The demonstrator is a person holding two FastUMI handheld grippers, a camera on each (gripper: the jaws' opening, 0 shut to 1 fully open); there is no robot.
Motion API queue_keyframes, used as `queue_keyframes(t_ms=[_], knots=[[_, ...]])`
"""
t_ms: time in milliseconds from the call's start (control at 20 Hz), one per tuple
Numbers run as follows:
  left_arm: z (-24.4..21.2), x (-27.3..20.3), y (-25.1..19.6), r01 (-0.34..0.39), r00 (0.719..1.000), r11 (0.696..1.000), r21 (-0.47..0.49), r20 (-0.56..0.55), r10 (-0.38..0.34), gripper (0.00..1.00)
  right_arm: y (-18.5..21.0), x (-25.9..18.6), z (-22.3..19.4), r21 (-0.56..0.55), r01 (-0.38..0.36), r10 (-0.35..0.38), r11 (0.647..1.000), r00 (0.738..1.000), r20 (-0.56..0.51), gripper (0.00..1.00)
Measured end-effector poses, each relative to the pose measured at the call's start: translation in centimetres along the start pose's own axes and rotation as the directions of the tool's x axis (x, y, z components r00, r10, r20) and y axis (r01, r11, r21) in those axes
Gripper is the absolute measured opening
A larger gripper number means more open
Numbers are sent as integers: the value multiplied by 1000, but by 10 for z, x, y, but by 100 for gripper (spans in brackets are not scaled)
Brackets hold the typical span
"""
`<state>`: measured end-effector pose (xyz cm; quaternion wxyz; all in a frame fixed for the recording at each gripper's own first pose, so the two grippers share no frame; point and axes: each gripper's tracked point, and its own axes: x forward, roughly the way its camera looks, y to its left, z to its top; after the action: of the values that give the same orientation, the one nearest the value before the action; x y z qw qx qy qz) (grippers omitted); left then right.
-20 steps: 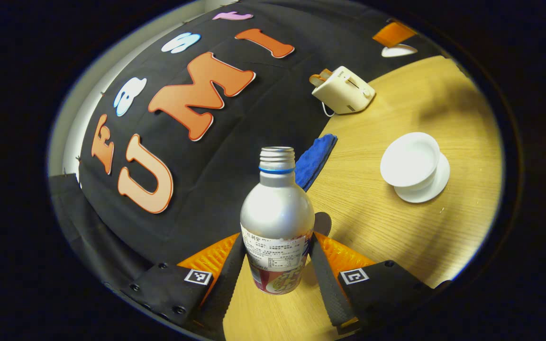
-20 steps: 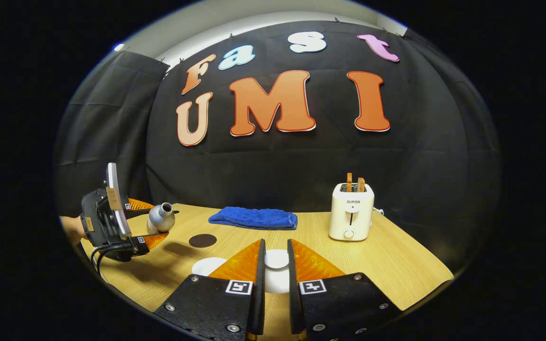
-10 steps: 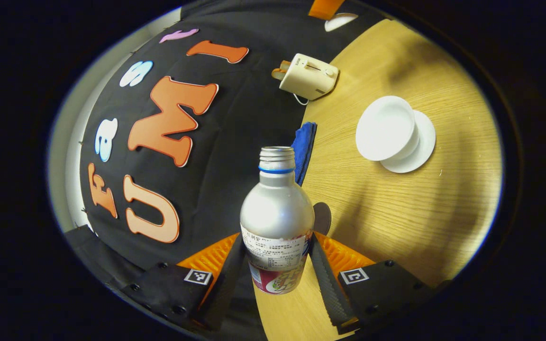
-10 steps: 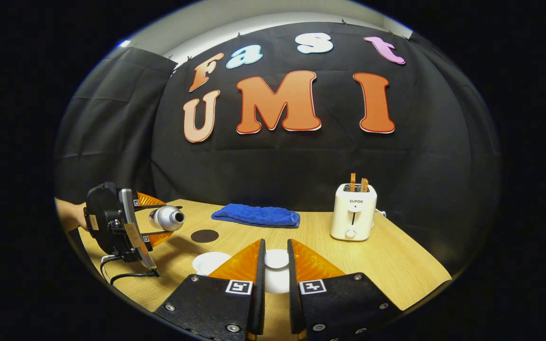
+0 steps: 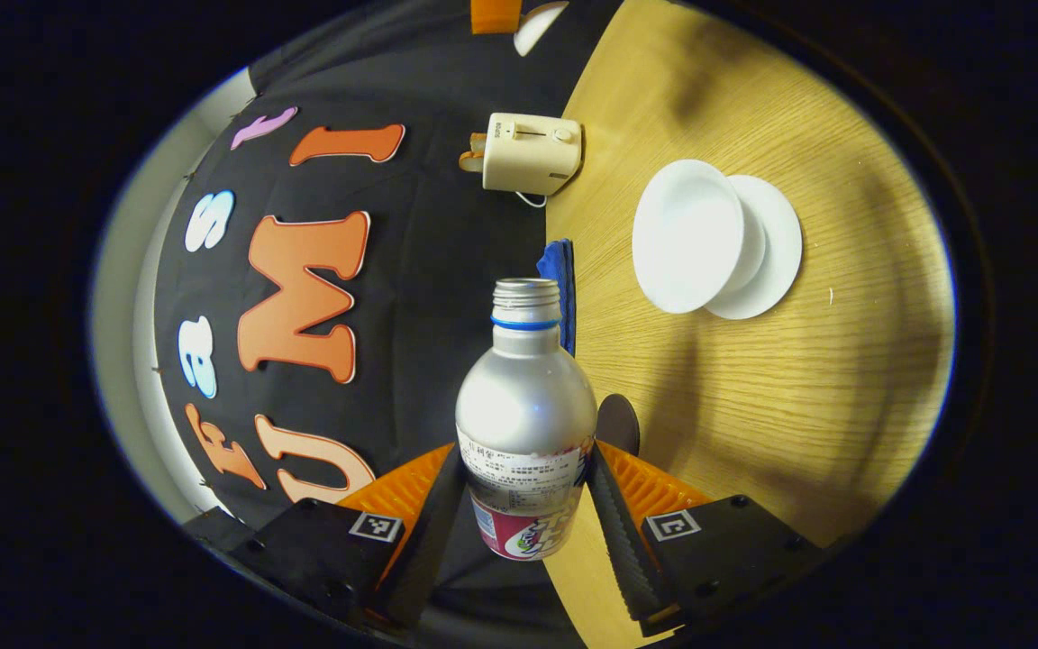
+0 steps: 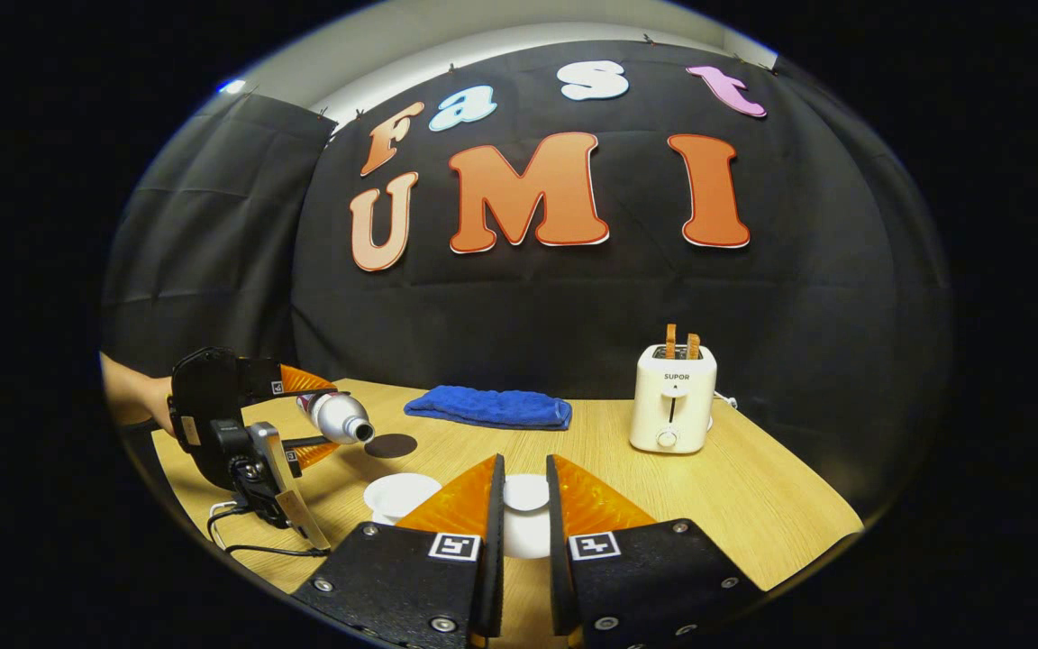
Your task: Open the teacup lid with one hand, grasp the water bottle and pour water into the teacup with the other hand; after pouring, place the water bottle on the coaster and then close the teacup lid.
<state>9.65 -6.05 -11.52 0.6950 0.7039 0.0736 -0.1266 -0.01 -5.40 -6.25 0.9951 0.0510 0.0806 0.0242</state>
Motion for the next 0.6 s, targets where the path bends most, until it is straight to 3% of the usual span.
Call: queue_keyframes(t_ms=[150, 200, 250, 450, 600], knots=[[2, 2, 6, -13, 1000, 999, 50, -1, 13, 83, -4, -1, -2, 14, -2, 2, 1000, 1000, 2, 22], [4, 3, 7, -19, 1000, 997, 69, -1, 19, 80, -5, 0, -2, 15, 0, -1, 1000, 1000, 3, 22], [6, 2, 9, -30, 1000, 996, 88, -3, 30, 83, -6, -1, -4, 12, -4, 4, 1000, 1000, 1, 22], [7, -3, 16, -70, 997, 985, 160, -4, 71, 80, -9, -1, -5, 14, -6, 6, 1000, 1000, 2, 22], [9, -8, 25, -109, 994, 970, 218, 7, 110, 83, -9, -1, -6, 14, -7, 7, 1000, 1000, 2, 22]])
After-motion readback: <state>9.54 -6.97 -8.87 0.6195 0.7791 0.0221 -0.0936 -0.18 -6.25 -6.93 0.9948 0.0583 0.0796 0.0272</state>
